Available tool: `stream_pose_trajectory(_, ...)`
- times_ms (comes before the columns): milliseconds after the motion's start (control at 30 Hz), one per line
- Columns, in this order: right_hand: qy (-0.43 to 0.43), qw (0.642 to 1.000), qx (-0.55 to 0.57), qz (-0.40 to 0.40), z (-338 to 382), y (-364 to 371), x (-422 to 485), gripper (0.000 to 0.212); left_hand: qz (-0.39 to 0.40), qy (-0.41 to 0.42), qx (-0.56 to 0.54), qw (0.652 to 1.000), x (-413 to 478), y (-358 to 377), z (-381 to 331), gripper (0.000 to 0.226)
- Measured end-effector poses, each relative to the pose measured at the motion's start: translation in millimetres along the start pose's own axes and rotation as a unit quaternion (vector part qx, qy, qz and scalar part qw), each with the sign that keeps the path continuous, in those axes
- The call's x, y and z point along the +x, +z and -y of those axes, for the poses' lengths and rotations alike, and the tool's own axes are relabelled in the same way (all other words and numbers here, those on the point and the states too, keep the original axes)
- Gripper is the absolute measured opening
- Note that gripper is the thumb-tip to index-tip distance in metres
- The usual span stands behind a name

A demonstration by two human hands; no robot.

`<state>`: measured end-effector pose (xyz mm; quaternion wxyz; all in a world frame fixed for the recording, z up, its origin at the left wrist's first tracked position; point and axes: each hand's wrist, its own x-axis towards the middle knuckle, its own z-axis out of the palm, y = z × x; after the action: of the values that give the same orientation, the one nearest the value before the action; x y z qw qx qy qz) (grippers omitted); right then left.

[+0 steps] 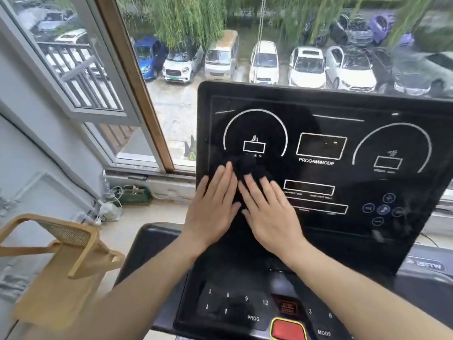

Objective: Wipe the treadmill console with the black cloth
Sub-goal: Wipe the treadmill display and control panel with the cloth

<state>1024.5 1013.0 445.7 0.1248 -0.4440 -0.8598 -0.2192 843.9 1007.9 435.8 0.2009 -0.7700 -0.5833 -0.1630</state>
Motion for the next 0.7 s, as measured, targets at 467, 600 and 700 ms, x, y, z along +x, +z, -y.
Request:
stream_pose_trajectory(467,0.057,0.998,-0.005,-0.021,-7,-6,32,0.070,-0.026,-0.038,-0.025,0.999,25,-8,10,0.072)
stream_pose_trajectory(600,0.000,0.999,-0.015,0.047,28,16,-17,0.074,0.042,-0.041,0.000,0.998,-47,23,0,0.073)
stream_pose_trajectory(700,-0.043,0.997,-0.053,0.034,9,0,4,0.072,0.028,-0.040,0.018,0.999,-29,11,1,0.077)
